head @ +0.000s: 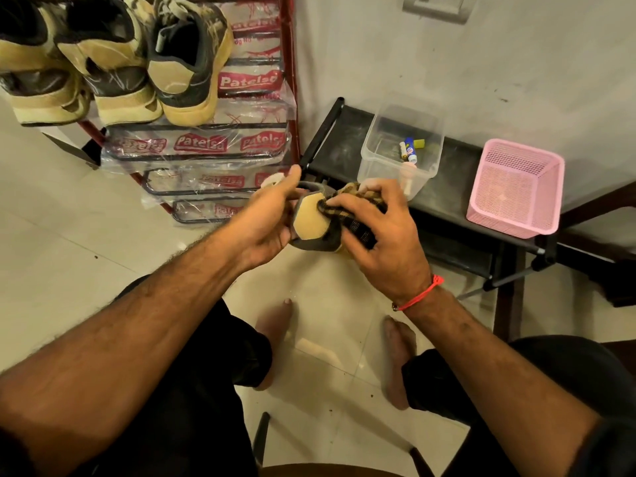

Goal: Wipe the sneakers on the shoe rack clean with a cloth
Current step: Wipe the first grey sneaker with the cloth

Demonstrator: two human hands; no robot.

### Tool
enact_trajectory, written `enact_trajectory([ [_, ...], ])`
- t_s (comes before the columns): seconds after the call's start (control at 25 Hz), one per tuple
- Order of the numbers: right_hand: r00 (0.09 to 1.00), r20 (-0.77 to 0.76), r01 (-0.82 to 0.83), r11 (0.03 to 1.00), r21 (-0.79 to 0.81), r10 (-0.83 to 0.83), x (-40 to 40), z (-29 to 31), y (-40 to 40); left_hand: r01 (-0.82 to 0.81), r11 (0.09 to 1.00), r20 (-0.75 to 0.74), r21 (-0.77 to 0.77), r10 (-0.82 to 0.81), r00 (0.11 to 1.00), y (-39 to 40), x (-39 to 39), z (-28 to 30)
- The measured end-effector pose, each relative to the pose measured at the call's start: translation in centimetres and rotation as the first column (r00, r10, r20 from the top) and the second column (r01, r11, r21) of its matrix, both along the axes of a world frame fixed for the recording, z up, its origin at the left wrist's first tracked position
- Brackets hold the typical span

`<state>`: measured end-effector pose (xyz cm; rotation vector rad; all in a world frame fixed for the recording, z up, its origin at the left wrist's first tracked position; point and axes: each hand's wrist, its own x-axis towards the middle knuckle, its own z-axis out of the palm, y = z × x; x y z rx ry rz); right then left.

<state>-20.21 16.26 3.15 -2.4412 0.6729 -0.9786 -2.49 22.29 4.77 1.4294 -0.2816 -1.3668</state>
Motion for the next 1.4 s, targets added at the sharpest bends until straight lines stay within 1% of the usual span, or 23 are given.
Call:
enact_trajectory([
  [0.04, 0.999, 0.029, 0.027, 1.000, 0.015, -0.027, -0.1, -0.1, -0.7, 0.126, 0.992, 0.149, 0.004, -0.125, 0.981, 0.2, -0.3, 0.0],
  [0.08, 0.998, 0.041, 0.046, 0.999, 0.018, -0.046, -0.2, -0.3, -1.1, 0.249, 0.968, 0.291, 0.018, -0.243, 0.925, 0.4, -0.7, -0.1],
  [0.12, 0.997, 0.042, 0.062, 0.998, 0.017, -0.062, -0.3, -0.4, -1.5, 0.336, 0.942, 0.379, 0.026, -0.320, 0.868, 0.5, -1.0, -0.1],
  [0.16, 0.996, 0.033, 0.084, 0.996, 0.016, -0.085, -0.4, -0.5, -1.6, 0.372, 0.928, 0.401, 0.007, -0.343, 0.849, 0.4, -1.3, -0.3],
  [0.24, 0.986, -0.026, 0.163, 0.986, -0.035, -0.164, -0.3, -0.3, -1.6, 0.326, 0.944, 0.377, -0.049, -0.284, 0.881, 0.1, -1.5, -0.4],
  [0.28, 0.976, -0.066, 0.200, 0.974, -0.106, -0.208, -0.3, -0.2, -1.6, 0.276, 0.958, 0.361, -0.073, -0.232, 0.903, -0.1, -1.5, -0.3],
  [0.36, 0.966, -0.103, 0.209, 0.949, -0.238, -0.239, -0.3, -0.2, -1.2, 0.158, 0.981, 0.290, -0.116, -0.118, 0.950, -0.5, -1.8, -0.2],
  [0.48, 0.984, -0.121, 0.090, 0.944, -0.317, -0.134, 0.5, -1.0, 1.0, -0.047, 0.993, 0.050, -0.113, 0.052, 0.997, -0.3, -1.6, 0.2],
  [0.56, 0.987, -0.136, 0.032, 0.942, -0.334, -0.082, 0.7, -1.1, 1.0, -0.095, 0.991, -0.044, -0.094, 0.091, 0.995, -0.2, -1.6, 0.6],
  [0.64, 0.986, -0.099, 0.098, 0.950, -0.296, -0.133, 0.5, -0.3, -1.3, -0.061, 0.993, -0.042, -0.100, 0.057, 0.997, -0.2, -2.4, 0.7],
  [0.72, 0.972, -0.046, 0.218, 0.958, -0.185, -0.230, 0.9, 0.3, -2.2, -0.027, 0.995, 0.017, -0.095, 0.029, 0.999, -0.2, -3.5, 0.5],
  [0.76, 0.972, -0.038, 0.226, 0.963, -0.150, -0.234, 1.2, 0.3, -1.6, -0.025, 0.995, 0.049, -0.098, 0.030, 0.998, -0.2, -3.8, 0.3],
  [0.8, 0.980, -0.041, 0.190, 0.971, -0.143, -0.197, 1.6, -0.1, -0.6, -0.025, 0.994, 0.084, -0.111, 0.034, 0.996, -0.2, -4.0, 0.1],
  [0.88, 0.988, -0.076, 0.122, 0.977, -0.176, -0.138, 1.4, -0.3, -0.1, -0.025, 0.988, 0.144, -0.155, 0.047, 0.988, -0.2, -4.2, -0.1],
  [0.92, 0.981, -0.087, 0.155, 0.968, -0.197, -0.175, 1.1, 0.0, -1.0, -0.024, 0.984, 0.163, -0.174, 0.053, 0.985, -0.2, -4.4, -0.1],
  [0.96, 0.965, -0.071, 0.235, 0.953, -0.189, -0.252, 0.8, 0.2, -2.0, -0.022, 0.983, 0.182, -0.182, 0.056, 0.982, -0.2, -4.6, -0.1],
  [1.0, 0.947, -0.041, 0.309, 0.939, -0.151, -0.318, 0.7, 0.5, -2.6, -0.020, 0.983, 0.199, -0.185, 0.057, 0.978, -0.3, -4.9, 0.0],
  [1.04, 0.947, -0.016, 0.318, 0.941, -0.113, -0.321, 0.8, 0.5, -2.5, -0.025, 0.982, 0.204, -0.187, 0.064, 0.977, -0.2, -5.0, 0.1],
  [1.16, 0.993, -0.005, 0.120, 0.986, -0.112, -0.121, 1.4, -0.4, -0.2, -0.104, 0.970, 0.100, -0.222, 0.129, 0.987, -0.5, -4.6, 0.2],
  [1.2, 0.995, 0.002, 0.103, 0.988, -0.117, -0.104, 1.3, -0.3, -0.6, -0.123, 0.966, 0.054, -0.229, 0.139, 0.989, -0.5, -4.4, 0.4],
  [1.28, 0.988, 0.039, 0.150, 0.986, -0.071, -0.148, 1.1, -0.1, -1.7, -0.141, 0.965, 0.022, -0.223, 0.150, 0.988, -0.4, -4.0, 0.7],
  [1.32, 0.987, 0.028, 0.158, 0.986, -0.052, -0.156, 1.1, -0.1, -1.7, -0.160, 0.964, 0.022, -0.210, 0.169, 0.985, -0.4, -3.7, 0.6],
  [1.4, 0.988, -0.048, 0.140, 0.987, -0.076, -0.144, 1.1, -0.7, -0.5, -0.228, 0.956, -0.024, -0.187, 0.227, 0.974, -0.7, -2.6, 0.6],
])
